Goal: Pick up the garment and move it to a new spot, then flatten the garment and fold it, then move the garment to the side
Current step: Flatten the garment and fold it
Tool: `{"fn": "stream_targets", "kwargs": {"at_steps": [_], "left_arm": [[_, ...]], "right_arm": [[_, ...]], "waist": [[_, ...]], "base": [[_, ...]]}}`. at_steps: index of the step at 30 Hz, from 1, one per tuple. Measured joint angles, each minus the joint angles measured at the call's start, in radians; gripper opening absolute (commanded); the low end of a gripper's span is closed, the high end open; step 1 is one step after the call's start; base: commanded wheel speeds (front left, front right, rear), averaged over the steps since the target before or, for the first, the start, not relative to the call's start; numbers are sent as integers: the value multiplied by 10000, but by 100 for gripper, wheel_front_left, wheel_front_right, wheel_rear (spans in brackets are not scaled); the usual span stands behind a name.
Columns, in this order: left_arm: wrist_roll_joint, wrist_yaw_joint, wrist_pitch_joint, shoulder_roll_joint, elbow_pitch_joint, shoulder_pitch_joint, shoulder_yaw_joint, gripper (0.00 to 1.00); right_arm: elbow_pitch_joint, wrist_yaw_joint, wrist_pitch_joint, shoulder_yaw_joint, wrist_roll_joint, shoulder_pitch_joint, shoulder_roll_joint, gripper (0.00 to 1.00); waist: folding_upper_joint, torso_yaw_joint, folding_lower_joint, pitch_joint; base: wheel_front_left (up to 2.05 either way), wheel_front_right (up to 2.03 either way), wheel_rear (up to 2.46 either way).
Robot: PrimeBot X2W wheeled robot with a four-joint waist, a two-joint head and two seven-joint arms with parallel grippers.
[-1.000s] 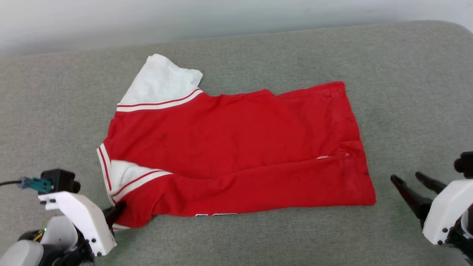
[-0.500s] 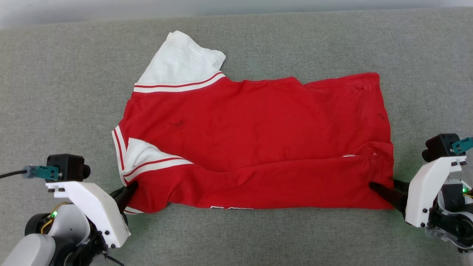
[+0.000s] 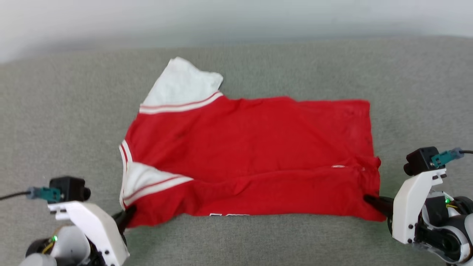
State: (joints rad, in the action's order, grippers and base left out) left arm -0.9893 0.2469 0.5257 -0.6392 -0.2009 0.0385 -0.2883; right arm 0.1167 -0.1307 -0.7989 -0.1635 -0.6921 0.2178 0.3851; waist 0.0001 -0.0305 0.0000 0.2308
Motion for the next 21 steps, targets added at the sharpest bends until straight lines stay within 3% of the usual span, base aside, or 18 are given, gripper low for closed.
{"fn": "stream_targets", "kwargs": {"at_steps": [10, 16, 17, 18, 19, 20, 21], "left_arm": [[-422, 451, 146, -236, -265, -1739, 182, 0], [-725, 437, 194, -107, -88, -2244, 153, 0], [-757, 414, 176, -38, -8, -2214, 130, 5], [-836, 311, 161, 84, 73, -2139, 104, 47], [-865, 244, 71, 234, 186, -2040, 81, 100], [-834, 176, -31, 318, 337, -1891, 71, 100], [-681, 75, -389, 433, 673, -1530, 142, 100]], "right_arm": [[-449, 0, -305, 102, -25, -1363, 205, 0], [-274, 0, -222, 303, -44, -2059, -50, 2], [-224, 0, -75, 263, -17, -2110, -100, 48], [-196, 0, 63, 245, -2, -2164, -117, 100], [-190, 0, 305, 253, -6, -2182, -151, 100], [-232, 0, 631, 240, 33, -2174, -159, 100], [-393, 0, 1745, 178, 328, -2139, -161, 100]], "waist": [[0, -179, -1, -1564], [0, -241, -3, -1795], [0, -235, -2, -1747], [0, -223, -2, -1683], [0, -210, -2, -1615], [0, -203, -2, -1547], [0, -238, 0, -1446]], "base": [[0, 0, 0], [0, 0, 0], [0, 0, 0], [0, 0, 0], [0, 0, 0], [0, 0, 0], [0, 0, 0]]}}
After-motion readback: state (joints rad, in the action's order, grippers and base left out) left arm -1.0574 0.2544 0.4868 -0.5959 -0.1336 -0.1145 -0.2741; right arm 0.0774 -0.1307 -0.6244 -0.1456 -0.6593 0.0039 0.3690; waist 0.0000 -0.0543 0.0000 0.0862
